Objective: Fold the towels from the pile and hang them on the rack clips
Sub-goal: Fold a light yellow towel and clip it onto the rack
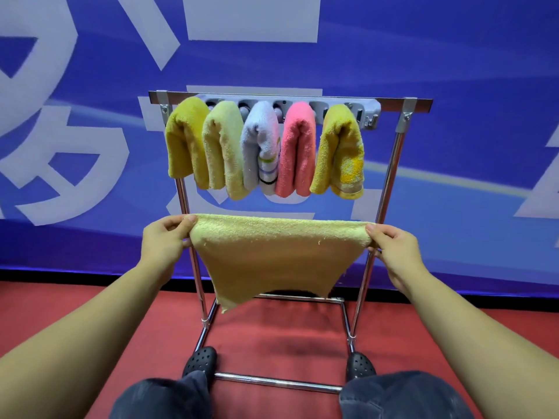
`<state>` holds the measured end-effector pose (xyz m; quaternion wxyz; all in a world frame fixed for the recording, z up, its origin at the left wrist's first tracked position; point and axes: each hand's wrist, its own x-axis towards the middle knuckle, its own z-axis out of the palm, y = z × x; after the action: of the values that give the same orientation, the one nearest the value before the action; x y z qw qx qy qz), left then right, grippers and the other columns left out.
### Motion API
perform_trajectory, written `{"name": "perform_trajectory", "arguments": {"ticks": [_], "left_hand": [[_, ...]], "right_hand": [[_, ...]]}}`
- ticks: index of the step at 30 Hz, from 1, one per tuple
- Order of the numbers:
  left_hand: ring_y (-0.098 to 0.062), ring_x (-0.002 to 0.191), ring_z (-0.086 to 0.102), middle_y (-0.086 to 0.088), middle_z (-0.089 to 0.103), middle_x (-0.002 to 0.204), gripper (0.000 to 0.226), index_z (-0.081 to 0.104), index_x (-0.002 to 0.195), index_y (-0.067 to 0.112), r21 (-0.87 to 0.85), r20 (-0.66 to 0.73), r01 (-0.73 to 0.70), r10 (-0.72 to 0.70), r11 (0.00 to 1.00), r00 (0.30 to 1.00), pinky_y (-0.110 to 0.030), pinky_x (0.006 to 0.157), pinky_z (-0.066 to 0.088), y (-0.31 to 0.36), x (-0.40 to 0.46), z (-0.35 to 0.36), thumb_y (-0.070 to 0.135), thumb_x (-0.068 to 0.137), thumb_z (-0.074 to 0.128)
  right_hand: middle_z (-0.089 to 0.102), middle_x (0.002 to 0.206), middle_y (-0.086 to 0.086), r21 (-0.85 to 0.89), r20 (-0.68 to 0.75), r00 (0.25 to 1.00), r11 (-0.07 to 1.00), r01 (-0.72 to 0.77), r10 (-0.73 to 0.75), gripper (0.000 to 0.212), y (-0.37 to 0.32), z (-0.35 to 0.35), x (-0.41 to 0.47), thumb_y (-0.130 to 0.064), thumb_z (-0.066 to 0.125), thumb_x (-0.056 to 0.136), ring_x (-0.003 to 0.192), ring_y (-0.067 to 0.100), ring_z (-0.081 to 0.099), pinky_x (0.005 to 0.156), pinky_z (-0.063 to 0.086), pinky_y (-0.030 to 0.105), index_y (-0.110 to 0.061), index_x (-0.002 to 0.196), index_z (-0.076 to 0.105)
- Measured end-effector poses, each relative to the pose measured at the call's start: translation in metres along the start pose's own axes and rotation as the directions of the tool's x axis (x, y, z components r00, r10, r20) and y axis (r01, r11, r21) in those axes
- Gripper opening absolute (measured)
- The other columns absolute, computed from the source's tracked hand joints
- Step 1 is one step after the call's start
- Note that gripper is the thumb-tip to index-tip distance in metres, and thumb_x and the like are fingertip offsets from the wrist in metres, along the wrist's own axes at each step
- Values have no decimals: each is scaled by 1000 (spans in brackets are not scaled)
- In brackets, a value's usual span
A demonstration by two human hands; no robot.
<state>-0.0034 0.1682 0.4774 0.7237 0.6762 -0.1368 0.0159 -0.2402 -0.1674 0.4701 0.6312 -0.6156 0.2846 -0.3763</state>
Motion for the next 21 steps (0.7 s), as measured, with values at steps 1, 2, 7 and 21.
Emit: {"name": "perform_trajectory", "arguments": {"ticks": [1,2,7,21], "left_hand": [[-21,89,73,-11,75,98,17,74,104,6,3,-9,-1,1,1000,1000,-21,65,62,0,0,2,21,97,70],[-22,88,73,-13,75,98,18,73,105,5,6,-16,-1,2,1000,1000,-24,66,63,0,0,4,22,97,69],[-19,84,70,-15,74,101,22,73,107,5,21,-29,32,-31,999,999,-36,73,63,1,-2,8,24,97,69],[-24,69,71,-19,73,91,14,69,97,-1,-130,29,326,-325,936,945,-25,51,56,-30,-45,49,13,95,72]], "right_hand": [[75,88,7,6,-16,1000,1000,5,-5,13,0,2,0,-16,67,97,76,14,68,71,59,22,-6,100,75],[74,86,6,12,-31,999,1000,12,-11,13,0,3,-1,-16,66,98,76,15,68,68,59,21,-7,101,75],[75,90,11,49,-83,997,999,1,3,16,4,5,-1,-19,70,95,84,22,71,77,61,37,-4,100,74],[77,89,16,24,-47,982,983,-180,181,18,48,43,-31,-23,74,92,75,21,72,79,64,48,-6,96,73]]}}
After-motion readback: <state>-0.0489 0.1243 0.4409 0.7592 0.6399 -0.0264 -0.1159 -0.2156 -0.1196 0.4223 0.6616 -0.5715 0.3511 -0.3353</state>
